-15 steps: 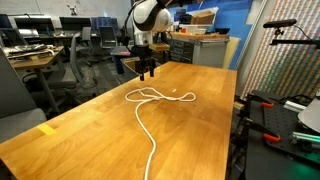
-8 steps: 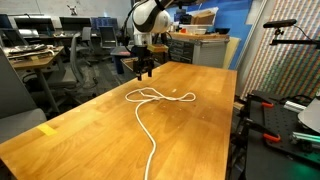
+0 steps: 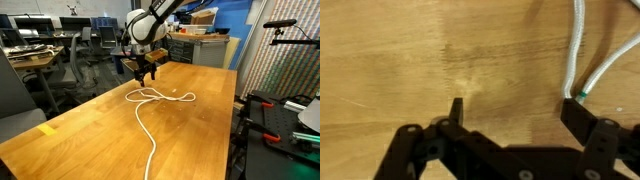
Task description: Use the string from the table and make a knot
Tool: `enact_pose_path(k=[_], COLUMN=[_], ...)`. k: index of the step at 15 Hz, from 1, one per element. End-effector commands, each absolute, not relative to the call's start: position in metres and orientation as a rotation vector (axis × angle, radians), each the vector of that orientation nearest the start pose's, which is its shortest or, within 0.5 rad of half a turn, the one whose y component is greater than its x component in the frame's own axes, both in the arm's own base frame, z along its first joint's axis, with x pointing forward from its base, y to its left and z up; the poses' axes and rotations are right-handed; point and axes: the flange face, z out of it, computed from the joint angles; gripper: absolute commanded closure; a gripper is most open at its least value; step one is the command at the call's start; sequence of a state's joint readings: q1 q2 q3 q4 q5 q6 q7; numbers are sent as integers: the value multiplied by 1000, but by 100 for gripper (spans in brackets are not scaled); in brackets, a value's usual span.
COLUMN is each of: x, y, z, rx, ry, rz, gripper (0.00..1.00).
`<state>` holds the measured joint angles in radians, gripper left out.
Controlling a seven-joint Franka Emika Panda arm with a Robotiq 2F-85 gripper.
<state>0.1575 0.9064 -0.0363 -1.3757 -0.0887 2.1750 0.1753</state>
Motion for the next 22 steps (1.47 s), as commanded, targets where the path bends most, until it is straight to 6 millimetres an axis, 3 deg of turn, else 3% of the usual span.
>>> enact_pose_path(k=[1,4,11,15,19,22], x=[728,739,741,736,735,721], y=[106,115,134,133,125,119], z=[140,131,142,151,173,178], rx=[-3272,-3217,-3014,-3030,-3089,-3067], ry=[-12,-33,-36,-238,-476,-628], rz=[127,94,156,120,-1,-11], gripper=[0,0,0,0,0,0])
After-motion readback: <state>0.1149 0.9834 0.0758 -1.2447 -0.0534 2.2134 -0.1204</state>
